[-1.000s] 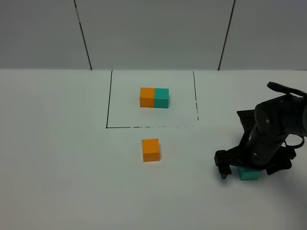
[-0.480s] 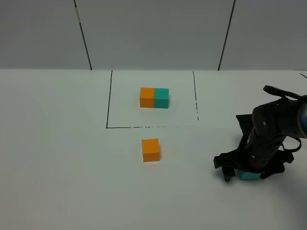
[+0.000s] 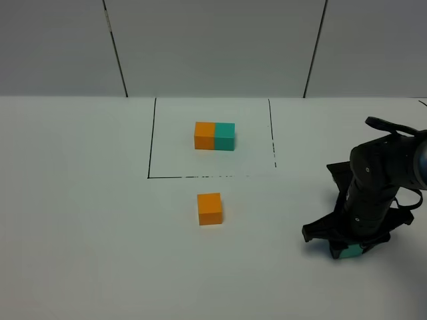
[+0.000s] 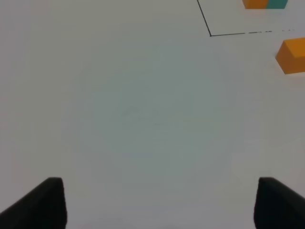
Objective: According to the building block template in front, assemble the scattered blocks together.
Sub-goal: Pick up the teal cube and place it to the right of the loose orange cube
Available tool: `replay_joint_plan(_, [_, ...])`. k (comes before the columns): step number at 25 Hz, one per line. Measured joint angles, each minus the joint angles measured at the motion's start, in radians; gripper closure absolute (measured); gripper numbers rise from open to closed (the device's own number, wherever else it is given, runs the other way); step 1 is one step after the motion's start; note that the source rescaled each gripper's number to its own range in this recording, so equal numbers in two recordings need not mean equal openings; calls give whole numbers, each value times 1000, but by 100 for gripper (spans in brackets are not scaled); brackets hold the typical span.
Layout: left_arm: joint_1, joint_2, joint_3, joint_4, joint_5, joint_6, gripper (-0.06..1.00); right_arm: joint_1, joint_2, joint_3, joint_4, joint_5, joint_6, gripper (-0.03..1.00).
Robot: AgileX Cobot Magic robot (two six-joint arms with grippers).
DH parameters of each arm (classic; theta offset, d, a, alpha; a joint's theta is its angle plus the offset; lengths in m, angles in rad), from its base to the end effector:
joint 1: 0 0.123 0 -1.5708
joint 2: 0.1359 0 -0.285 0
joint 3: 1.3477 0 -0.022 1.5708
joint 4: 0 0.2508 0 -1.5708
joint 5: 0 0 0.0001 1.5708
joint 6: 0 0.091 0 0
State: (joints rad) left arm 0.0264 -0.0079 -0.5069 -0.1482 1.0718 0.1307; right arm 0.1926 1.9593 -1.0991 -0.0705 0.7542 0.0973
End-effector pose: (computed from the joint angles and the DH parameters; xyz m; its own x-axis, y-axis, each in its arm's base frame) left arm -0.0075 -0.0120 0.2790 -0.4423 0.0472 -0.8956 0.1161 0.9932 -0.0050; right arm 0.3361 0.0611 0.1195 -0.9882 -0.1460 -0.0470 -0.1439 0.9885 -0.0461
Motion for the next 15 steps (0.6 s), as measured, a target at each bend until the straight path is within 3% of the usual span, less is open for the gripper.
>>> replay_joint_plan(4, [0,0,0,0,0,0,26,69,-49,-102,-101,123,-154,96])
replay_joint_plan(8, [0,0,0,0,0,0,26,137,-65,-221,-185,189,-417,96])
replay_joint_plan(12, [0,0,0,0,0,0,26,187,-58,-290,-181,192,-743,96])
replay_joint_plan(15, [0,0,0,0,0,0,26,232,-26,-342,-151,221,-864,96])
